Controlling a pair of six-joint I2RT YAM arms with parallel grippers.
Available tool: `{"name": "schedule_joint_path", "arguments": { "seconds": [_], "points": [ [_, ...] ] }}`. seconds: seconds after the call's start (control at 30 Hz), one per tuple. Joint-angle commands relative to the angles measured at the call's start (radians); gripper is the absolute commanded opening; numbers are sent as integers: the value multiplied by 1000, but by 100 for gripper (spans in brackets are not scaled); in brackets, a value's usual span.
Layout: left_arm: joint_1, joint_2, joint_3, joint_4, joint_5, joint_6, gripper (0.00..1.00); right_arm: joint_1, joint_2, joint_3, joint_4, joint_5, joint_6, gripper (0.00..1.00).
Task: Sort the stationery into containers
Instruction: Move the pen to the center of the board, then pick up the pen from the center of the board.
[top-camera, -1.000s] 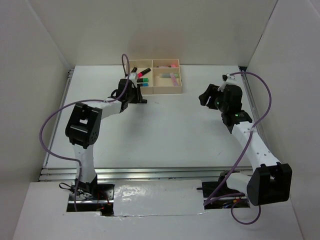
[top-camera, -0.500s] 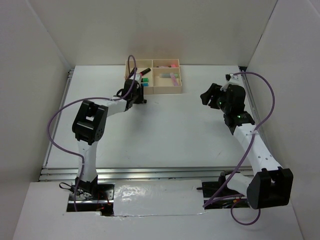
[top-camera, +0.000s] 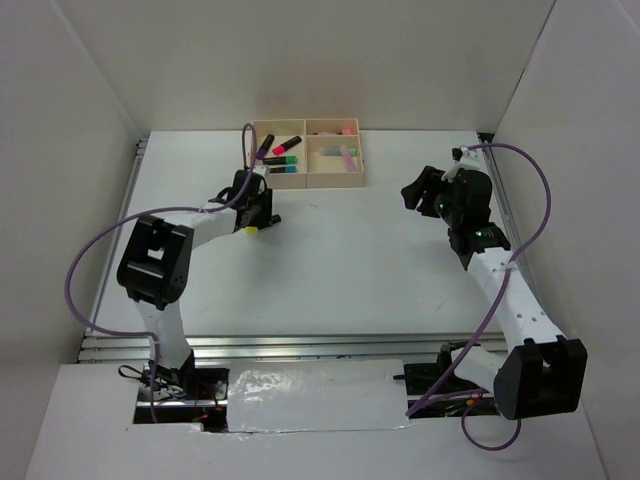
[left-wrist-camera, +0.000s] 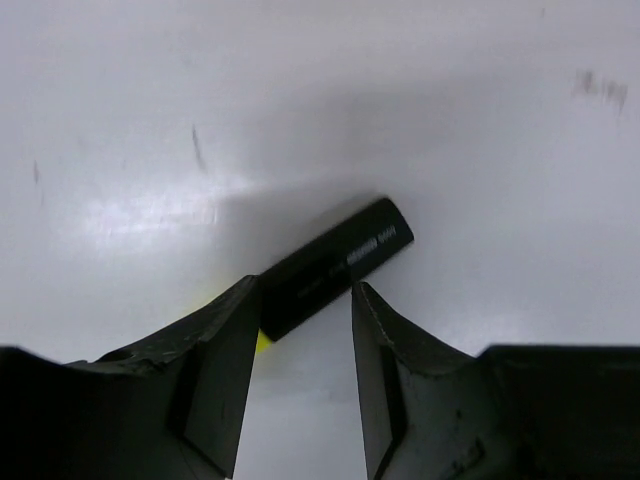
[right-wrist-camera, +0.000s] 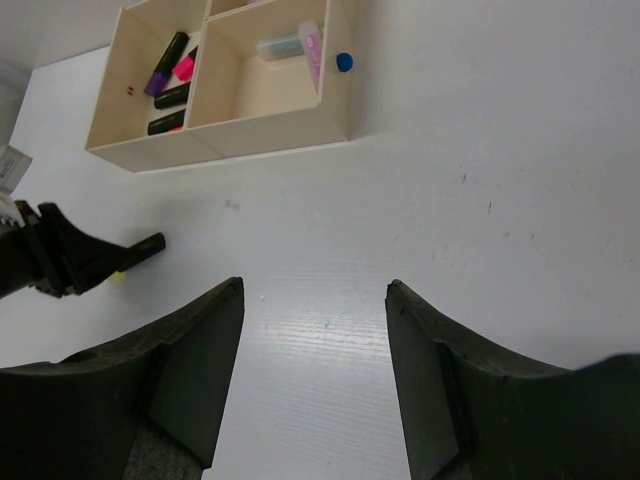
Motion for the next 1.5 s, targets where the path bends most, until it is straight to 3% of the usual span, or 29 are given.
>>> {"name": "schedule_joint_path", "arguments": {
  "seconds": [0.0, 0.17, 0.2, 0.23, 0.27, 0.3, 0.33, 0.4, 0.5, 0.77, 1.13, 1.47],
  "points": [
    [-10, -153, -52, 6, 27, 29, 54, -1, -42, 44, 3, -6, -16, 66],
    [-11, -176, 91, -176, 140, 144, 58, 2, -61, 44, -9, -30, -44, 66],
    [14, -182, 125, -199, 241, 226, 59, 2, -67, 43, -12, -40, -56, 66],
    [15, -192, 126, -219, 242, 269, 59, 0, -71, 43, -15, -59, -68, 66],
    [56, -199, 145, -236, 400, 341, 60, -1, -77, 40, -17, -82, -84, 67],
    [79, -201, 159, -288, 463, 415, 66, -4, -82, 34, -15, -122, -95, 68],
    [96, -195, 178, -327, 519, 450, 81, -4, -90, 22, -11, -139, -108, 68],
    [131, -125, 283, -505, 573, 548, 84, -4, -94, 17, -14, -175, -122, 69],
    [154, -46, 372, -629, 529, 610, 79, -6, -84, 20, -32, -190, -127, 70],
    [133, 2, 313, -698, 489, 744, 77, -17, -41, 55, -74, -204, -142, 70],
    [51, 86, 276, -597, 273, 669, 70, -24, -22, 58, -97, -202, -147, 69],
    [47, 86, 238, -519, 217, 704, 70, -26, -5, 74, -116, -230, -148, 69]
  ]
}}
